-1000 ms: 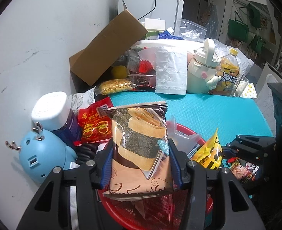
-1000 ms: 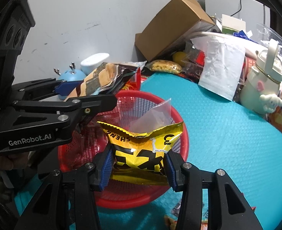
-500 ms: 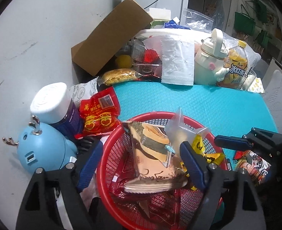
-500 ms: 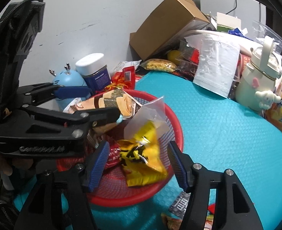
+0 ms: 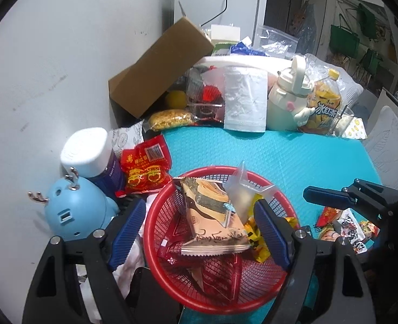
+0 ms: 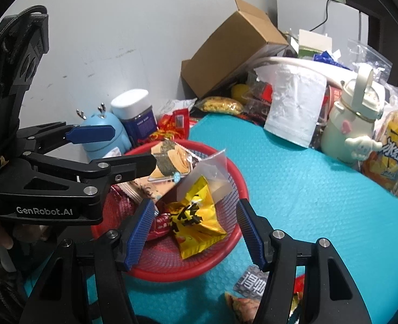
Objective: Organize snacks
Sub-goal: 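Move both grippers back from the basket to the scattered snacks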
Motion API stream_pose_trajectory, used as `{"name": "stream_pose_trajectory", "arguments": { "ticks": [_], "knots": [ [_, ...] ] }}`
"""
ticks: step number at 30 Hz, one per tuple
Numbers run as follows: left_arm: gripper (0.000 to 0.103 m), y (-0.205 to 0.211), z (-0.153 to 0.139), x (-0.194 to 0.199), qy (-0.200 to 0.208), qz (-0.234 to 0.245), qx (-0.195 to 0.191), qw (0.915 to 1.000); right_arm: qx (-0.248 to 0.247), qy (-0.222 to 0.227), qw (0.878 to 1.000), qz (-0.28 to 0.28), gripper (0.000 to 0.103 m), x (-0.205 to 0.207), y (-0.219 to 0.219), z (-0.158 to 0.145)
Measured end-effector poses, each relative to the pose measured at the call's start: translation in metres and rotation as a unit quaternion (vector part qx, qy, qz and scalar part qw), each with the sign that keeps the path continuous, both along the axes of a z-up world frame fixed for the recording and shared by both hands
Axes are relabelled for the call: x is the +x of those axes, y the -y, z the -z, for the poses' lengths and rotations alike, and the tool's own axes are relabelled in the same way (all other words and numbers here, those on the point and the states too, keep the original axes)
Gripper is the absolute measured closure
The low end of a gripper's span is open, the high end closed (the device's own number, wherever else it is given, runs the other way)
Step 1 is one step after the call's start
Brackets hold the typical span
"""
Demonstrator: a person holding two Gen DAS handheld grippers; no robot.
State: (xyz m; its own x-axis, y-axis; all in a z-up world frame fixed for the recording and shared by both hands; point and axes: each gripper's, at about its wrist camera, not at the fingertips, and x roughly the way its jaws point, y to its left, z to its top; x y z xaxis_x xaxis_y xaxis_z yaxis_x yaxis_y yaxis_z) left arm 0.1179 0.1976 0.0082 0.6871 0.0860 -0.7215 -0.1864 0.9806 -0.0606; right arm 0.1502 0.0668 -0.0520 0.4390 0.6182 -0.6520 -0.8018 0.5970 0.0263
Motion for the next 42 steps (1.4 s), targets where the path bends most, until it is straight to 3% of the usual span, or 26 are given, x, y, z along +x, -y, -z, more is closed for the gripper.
{"name": "stream_pose_trajectory", "arguments": {
  "ticks": [14, 21, 33, 42],
  "knots": [
    [0.021, 0.027, -0.051, -0.046, 0.052, 0.003, 0.034, 0.9981, 0.034, 0.049, 0.998, 0.012, 0.04, -0.038, 0.031, -0.041],
    [0.021, 0.048, -0.062, -0.065, 0.068, 0.017, 0.04, 0.9967, 0.046, 0.071, 0.996, 0.022, 0.04, -0.061, 0.051, -0.052],
    [0.021, 0.096, -0.061, -0.099, 0.087, 0.075, 0.038, 0.9927, 0.051, 0.081, 0.994, 0.055, 0.04, -0.097, 0.096, -0.048],
    [0.021, 0.135, -0.049, -0.112, 0.079, 0.12, 0.029, 0.9893, 0.055, 0.072, 0.992, 0.09, 0.04, -0.119, 0.133, -0.033]
  ]
}}
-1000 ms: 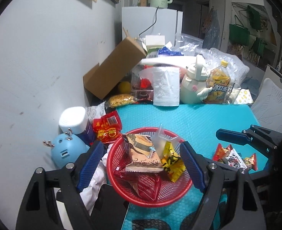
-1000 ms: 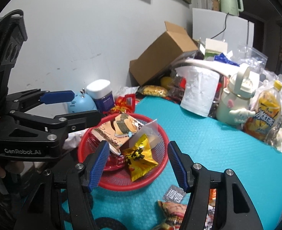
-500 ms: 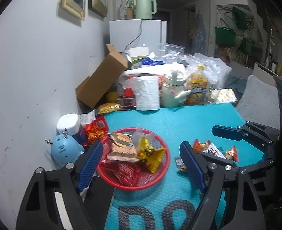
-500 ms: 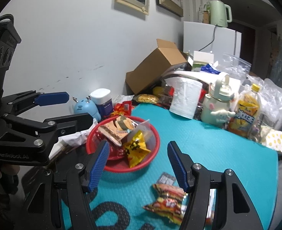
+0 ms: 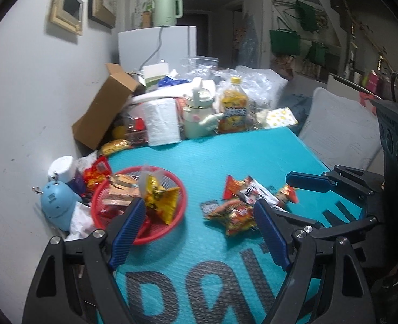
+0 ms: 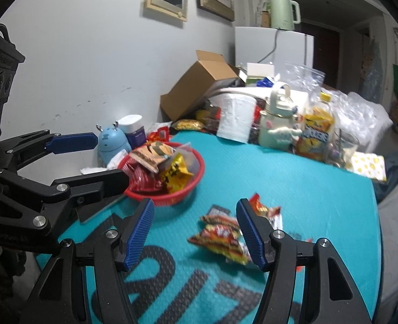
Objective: Organize snacks
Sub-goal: 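Move both grippers back from the basket to the scattered snacks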
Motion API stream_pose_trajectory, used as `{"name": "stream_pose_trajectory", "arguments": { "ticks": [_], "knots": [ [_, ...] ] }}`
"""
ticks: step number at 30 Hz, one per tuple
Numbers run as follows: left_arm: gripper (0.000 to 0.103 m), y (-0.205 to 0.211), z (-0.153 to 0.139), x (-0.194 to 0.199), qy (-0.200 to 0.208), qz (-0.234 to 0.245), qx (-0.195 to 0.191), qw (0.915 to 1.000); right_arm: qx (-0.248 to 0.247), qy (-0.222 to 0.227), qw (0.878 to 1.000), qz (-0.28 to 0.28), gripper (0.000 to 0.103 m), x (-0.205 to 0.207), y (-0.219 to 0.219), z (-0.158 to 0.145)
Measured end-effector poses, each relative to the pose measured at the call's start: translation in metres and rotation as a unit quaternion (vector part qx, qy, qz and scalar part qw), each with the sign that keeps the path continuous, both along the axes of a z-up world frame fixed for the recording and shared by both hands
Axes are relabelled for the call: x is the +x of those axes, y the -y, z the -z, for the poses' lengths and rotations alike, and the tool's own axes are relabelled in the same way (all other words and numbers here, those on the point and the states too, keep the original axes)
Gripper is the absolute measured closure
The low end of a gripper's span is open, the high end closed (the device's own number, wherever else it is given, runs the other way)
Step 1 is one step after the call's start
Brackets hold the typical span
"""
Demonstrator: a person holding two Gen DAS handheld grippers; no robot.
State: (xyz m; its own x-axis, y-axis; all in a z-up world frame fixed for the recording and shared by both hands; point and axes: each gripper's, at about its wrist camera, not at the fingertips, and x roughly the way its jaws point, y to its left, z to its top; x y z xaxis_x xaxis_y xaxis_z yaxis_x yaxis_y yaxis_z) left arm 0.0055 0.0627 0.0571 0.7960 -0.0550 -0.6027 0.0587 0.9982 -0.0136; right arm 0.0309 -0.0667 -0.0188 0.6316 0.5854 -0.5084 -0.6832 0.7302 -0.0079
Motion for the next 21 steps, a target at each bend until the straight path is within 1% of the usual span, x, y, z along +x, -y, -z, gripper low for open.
{"name": "stream_pose_trajectory", "arguments": {
  "ticks": [5, 10, 16, 21],
  "knots": [
    [0.021, 0.016, 0.006, -0.005, -0.005, 0.021, -0.003, 0.9998, -0.012, -0.001, 1.0, 0.018, 0.04, -0.011, 0.017, 0.011],
    [0.021, 0.033, 0.016, -0.007, -0.016, 0.044, -0.012, 0.9988, -0.011, -0.011, 0.999, 0.042, 0.04, -0.02, 0.037, 0.022],
    [0.021, 0.055, 0.031, -0.001, -0.037, 0.073, -0.029, 0.9962, -0.011, -0.02, 0.997, 0.072, 0.04, -0.025, 0.061, 0.035],
    [0.021, 0.068, 0.043, 0.008, -0.054, 0.086, -0.038, 0.9941, -0.006, -0.036, 0.995, 0.093, 0.04, -0.021, 0.077, 0.045]
  ]
}}
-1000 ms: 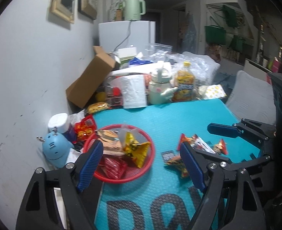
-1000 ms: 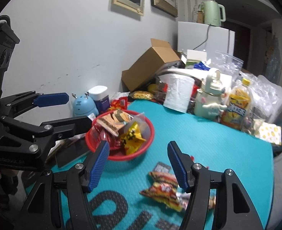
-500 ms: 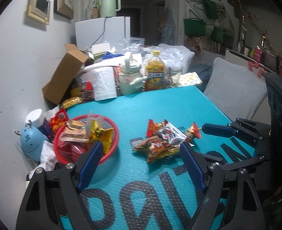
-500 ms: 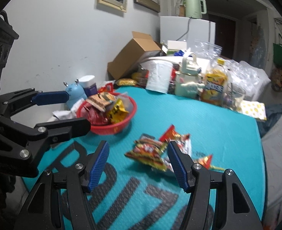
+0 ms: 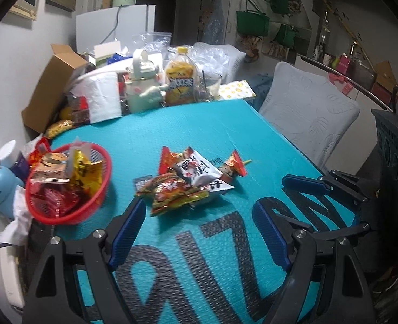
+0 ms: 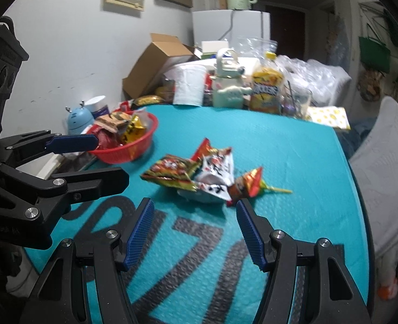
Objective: Organize snacks
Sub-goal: 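Move both grippers back from the basket to the scattered snacks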
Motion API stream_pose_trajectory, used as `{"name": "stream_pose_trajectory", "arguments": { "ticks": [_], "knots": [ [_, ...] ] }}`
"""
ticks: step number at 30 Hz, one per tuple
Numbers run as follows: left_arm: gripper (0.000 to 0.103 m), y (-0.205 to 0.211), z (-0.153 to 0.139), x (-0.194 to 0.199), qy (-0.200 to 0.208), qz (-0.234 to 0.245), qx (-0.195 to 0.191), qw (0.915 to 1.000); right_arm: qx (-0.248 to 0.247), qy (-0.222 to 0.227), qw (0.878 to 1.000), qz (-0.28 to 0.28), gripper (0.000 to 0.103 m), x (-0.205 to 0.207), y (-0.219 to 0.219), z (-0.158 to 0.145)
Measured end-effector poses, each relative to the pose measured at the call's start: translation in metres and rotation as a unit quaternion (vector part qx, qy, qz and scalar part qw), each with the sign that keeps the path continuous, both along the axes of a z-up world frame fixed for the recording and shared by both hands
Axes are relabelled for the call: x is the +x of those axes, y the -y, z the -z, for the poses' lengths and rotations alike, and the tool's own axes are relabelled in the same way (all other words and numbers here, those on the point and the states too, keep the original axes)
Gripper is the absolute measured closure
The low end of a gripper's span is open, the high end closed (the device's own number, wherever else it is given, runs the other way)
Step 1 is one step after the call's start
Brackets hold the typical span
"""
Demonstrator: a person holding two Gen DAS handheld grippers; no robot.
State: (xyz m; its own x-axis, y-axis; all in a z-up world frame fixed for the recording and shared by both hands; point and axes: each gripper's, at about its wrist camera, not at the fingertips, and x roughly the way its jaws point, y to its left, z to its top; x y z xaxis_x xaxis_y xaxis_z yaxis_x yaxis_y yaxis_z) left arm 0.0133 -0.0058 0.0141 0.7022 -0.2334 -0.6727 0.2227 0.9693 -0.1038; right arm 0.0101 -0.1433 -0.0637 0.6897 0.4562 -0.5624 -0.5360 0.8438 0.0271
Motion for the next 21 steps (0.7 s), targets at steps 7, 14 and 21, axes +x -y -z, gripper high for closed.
{"name": "stream_pose_trajectory", "arguments": {
  "ticks": [7, 14, 21],
  "knots": [
    [0.021, 0.02, 0.014, 0.02, -0.023, 0.011, 0.004, 0.9997, 0.009, -0.027, 0.999, 0.026, 0.04, 0.018, 0.021, 0.015],
    [0.021, 0.028, 0.024, 0.046, -0.042, 0.008, 0.004, 0.9991, 0.016, -0.055, 0.997, 0.042, 0.04, 0.042, 0.035, 0.026],
    [0.021, 0.023, 0.034, 0.075, -0.059, -0.02, 0.011, 0.998, 0.016, -0.068, 0.996, 0.052, 0.04, 0.07, 0.044, 0.031]
  ]
}}
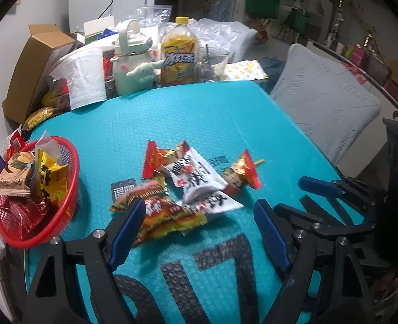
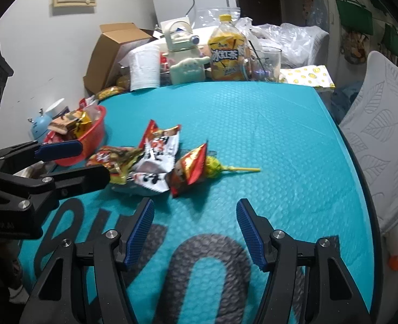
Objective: Organize snacks
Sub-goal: 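Move both grippers back from the basket to the scattered snacks, then grasp the brown cereal bag with the left gripper while the right grasps the lollipop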
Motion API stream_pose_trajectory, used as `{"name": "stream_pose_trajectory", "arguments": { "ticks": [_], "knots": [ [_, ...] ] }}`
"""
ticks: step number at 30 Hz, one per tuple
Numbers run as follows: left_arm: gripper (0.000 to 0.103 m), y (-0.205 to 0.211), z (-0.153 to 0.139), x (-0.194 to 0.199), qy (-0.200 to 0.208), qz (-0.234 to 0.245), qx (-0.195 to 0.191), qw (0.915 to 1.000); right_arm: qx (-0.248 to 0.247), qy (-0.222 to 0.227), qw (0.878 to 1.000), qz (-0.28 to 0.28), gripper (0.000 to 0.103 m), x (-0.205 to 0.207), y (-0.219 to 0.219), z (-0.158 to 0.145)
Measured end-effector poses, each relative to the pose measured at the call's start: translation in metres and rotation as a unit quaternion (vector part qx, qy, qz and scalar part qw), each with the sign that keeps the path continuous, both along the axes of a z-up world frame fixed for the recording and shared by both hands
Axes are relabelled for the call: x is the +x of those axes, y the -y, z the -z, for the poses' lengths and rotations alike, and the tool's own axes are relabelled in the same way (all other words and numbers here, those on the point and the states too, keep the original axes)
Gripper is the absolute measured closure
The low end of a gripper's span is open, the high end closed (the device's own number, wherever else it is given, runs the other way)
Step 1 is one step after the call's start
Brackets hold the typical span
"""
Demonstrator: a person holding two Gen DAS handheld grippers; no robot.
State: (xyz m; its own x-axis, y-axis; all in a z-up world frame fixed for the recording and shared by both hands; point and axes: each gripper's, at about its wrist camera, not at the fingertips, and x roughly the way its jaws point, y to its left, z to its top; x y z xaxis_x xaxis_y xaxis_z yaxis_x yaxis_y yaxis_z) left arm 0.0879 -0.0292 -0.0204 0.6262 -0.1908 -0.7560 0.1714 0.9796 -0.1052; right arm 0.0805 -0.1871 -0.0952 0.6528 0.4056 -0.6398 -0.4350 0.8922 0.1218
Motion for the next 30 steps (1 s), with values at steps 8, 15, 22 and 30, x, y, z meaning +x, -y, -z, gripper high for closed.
{"name": "stream_pose_trajectory", "arguments": {
  "ticks": [8, 15, 22, 30],
  "knots": [
    [0.021, -0.01, 0.012, 0.028, -0.015, -0.03, 0.021, 0.9992, -0.015, -0.005, 1.0, 0.01, 0.04, 0.031, 0.005, 0.005],
    [0.021, -0.021, 0.024, 0.046, -0.027, -0.061, 0.045, 0.9967, -0.059, -0.009, 0.998, 0.005, 0.04, 0.062, 0.001, 0.008],
    [0.021, -0.035, 0.043, 0.057, -0.063, -0.09, 0.057, 0.9923, -0.082, -0.021, 0.996, -0.002, 0.04, 0.09, -0.002, 0.021],
    [0.021, -0.042, 0.052, 0.049, -0.08, -0.1, 0.041, 0.9909, -0.102, -0.005, 0.994, -0.03, 0.041, 0.097, -0.015, 0.025]
  ]
}}
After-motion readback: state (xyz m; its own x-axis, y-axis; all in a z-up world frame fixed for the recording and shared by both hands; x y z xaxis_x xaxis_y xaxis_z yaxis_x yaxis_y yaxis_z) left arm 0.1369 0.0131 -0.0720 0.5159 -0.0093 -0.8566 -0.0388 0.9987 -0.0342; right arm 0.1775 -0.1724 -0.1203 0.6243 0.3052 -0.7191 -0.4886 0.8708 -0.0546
